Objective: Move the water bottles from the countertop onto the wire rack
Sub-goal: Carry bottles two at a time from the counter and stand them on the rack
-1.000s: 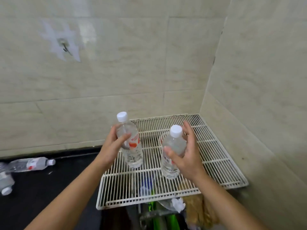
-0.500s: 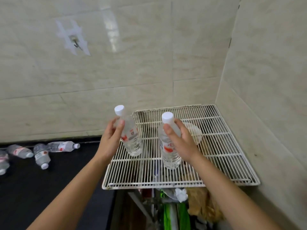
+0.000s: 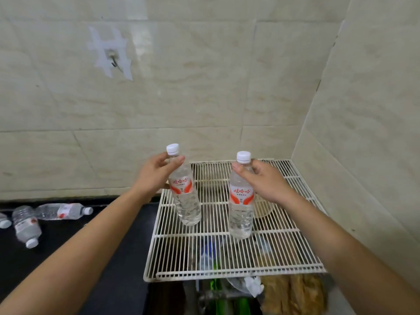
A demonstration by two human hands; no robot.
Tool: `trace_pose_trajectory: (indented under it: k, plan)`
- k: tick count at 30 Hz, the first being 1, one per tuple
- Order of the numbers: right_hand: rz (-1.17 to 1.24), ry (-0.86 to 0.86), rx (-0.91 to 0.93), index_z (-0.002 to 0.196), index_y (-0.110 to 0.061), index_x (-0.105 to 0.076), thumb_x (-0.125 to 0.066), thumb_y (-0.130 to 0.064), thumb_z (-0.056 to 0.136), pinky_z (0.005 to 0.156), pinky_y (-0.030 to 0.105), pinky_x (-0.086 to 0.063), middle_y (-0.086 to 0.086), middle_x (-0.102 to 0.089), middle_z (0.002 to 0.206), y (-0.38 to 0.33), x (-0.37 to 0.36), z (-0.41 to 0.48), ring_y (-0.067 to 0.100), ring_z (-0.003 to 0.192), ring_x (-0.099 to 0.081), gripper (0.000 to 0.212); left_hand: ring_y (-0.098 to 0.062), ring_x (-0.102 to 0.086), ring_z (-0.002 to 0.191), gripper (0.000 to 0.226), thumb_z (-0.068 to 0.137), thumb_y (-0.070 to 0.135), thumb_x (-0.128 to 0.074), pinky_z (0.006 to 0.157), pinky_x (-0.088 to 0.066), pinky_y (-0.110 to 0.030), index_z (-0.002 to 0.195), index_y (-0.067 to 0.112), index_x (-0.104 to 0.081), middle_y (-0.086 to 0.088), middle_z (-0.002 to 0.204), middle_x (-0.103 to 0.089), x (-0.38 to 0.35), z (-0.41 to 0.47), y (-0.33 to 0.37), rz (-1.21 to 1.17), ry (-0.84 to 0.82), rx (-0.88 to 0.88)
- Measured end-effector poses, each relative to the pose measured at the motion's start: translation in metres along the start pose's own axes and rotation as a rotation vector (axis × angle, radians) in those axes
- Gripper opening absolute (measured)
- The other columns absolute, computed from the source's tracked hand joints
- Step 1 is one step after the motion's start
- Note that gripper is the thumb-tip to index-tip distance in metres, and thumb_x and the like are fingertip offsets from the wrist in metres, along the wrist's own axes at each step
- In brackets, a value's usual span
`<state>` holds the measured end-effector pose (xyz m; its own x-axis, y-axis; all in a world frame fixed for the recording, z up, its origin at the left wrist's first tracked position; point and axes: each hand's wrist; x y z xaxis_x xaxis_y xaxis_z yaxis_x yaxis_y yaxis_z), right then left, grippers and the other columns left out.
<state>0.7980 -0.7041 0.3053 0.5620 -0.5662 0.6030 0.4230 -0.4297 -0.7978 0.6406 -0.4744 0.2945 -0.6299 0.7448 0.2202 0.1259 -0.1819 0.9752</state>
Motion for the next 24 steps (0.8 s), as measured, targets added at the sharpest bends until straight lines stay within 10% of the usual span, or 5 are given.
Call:
trace_pose_trajectory:
  k: [6, 14, 24]
  plan:
    - [-0.033, 0.118, 0.012, 0.127, -0.029, -0.065, -0.057, -0.06, 0.093, 0.101, 0.042, -0.051, -0.002, -0.066, 0.129, 0.002, 0.006, 0.053, 0.02, 0.116, -0.063, 0.047, -0.017, -0.075, 0.089, 0.034, 0.086, 0.037, -0.076, 0.077, -0.061, -0.041, 0.114, 0.02, -0.071, -0.002, 0.103, -0.076, -0.012, 0.05, 0.008, -0.071, 0.047, -0.009]
    - [0.081, 0.266, -0.072, 0.124, -0.024, -0.065, -0.059, -0.052, 0.096, 0.098, 0.042, -0.052, 0.001, -0.071, 0.119, 0.022, 0.011, 0.125, 0.022, 0.11, -0.066, 0.04, -0.025, -0.074, 0.095, 0.025, 0.087, 0.034, -0.076, 0.087, -0.059, -0.05, 0.107, 0.021, -0.072, -0.009, 0.105, -0.075, -0.041, 0.128, 0.0, -0.108, 0.074, -0.035]
    - [0.095, 0.069, 0.013, 0.137, -0.025, -0.058, -0.059, -0.05, 0.097, 0.107, 0.049, -0.048, 0.0, -0.061, 0.141, -0.001, -0.009, 0.188, 0.022, 0.129, -0.057, 0.047, -0.019, -0.071, 0.098, 0.045, 0.09, 0.055, -0.063, 0.09, -0.058, -0.045, 0.125, 0.027, -0.064, 0.001, 0.103, -0.074, -0.066, 0.168, 0.005, 0.13, 0.025, -0.14]
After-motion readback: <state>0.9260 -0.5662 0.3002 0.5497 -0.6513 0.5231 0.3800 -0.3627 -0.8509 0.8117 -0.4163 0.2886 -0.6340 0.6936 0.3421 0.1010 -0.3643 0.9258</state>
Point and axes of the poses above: each hand's wrist, its own z-axis towards the middle knuckle, its own x-axis out of the back of the hand, y = z × x
